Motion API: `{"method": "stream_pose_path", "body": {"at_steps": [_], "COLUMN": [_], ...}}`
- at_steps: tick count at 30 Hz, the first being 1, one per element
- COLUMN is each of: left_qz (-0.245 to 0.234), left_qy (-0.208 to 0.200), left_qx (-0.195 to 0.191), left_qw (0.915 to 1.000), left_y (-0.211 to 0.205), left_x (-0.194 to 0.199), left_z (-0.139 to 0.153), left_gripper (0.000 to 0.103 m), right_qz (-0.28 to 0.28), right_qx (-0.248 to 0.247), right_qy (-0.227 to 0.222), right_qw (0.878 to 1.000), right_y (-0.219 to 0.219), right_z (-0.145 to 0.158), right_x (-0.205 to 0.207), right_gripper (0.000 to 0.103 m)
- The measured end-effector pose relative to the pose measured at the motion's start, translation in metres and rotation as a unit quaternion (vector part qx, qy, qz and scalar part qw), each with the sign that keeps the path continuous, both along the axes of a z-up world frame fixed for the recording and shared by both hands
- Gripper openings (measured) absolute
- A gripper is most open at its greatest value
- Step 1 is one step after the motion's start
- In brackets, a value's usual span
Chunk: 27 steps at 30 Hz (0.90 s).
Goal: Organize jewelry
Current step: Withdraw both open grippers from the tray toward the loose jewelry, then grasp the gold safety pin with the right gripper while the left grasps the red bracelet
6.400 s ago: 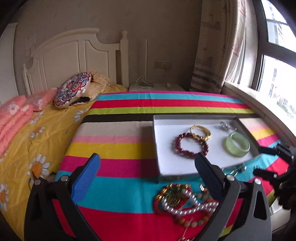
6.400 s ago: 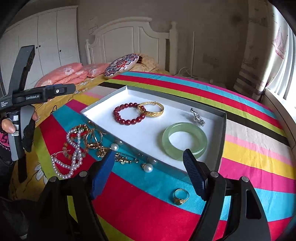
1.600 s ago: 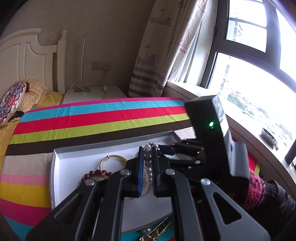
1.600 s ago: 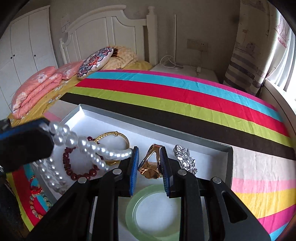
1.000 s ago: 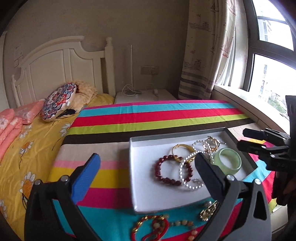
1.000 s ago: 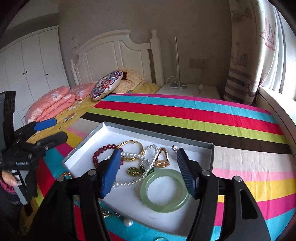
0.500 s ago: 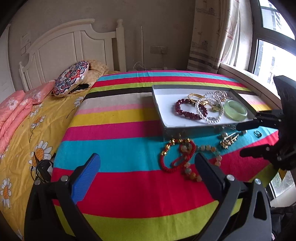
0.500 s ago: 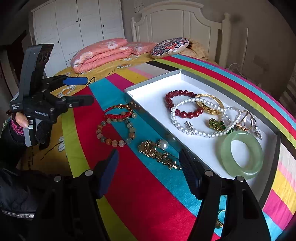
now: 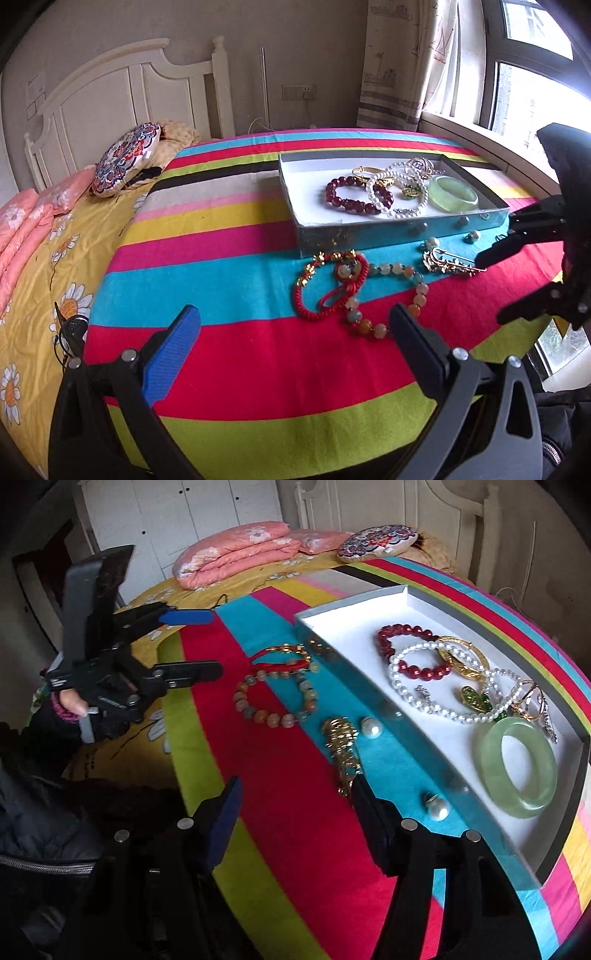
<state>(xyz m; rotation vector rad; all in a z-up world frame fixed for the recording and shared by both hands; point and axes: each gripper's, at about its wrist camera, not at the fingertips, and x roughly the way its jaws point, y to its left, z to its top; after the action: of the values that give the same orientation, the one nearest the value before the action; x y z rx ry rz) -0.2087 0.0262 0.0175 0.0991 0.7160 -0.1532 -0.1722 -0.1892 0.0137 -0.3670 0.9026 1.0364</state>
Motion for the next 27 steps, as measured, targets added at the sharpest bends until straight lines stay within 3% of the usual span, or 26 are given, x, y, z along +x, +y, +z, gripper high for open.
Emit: {"method": "stream_pose_path", "body": {"at_steps": [5,12,15,22,24,26,27], "left_qz": [-0.010,-0.020,-0.021,-0.015,-0.028,-0.037,-0.036], "left_qy": [0.008,0.021,0.029,0.034,0.043,0.055,0.057], "left_qx": [-0.006,-0.020,-0.034,-0.051,-0.049,-0.039,-0.032], "left_qw": [0.9999,0.9994,0.9988,0.9980,0.9975,0.9971,0.9972], "left_y": [-0.006,-0.008,-0.005,-0.004,-0.009,-0.016,-0.018], "left_x": [0.002,0.006,0.010,0.024,0.030,0.037,0.039], "left_z": [-0.003,-0.006,-0.007,-0.002,-0.002,-0.005,-0.007], "left_gripper": [0.101,0.101,0.101,0.100,0.090,0.069,0.064], "right_qz": [-0.071,-0.084,-0.110,-0.170,-0.175,-0.179,-0.180], "right_qx": [-0.001,-0.022,-0.028,0.001,0.010,0.011,0.012], "right_qy": [-0.030,-0.071,-0.088,-0.107,-0.104,-0.100,-0.099], "right_qw": [0.997,0.994,0.990,0.980,0.979,0.979,0.979], "right_y": [-0.003,0.011,0.008,-0.008,-0.011,-0.012,-0.013], "right_z": [0.000,-0.014,-0.013,-0.011,-0.011,-0.011,-0.011], "right_x": [0.012,0.006,0.002,-0.016,-0.017,-0.016,-0.016], "right_gripper": [0.059,0.044,0.019,0.014,0.014,0.014,0.014]}}
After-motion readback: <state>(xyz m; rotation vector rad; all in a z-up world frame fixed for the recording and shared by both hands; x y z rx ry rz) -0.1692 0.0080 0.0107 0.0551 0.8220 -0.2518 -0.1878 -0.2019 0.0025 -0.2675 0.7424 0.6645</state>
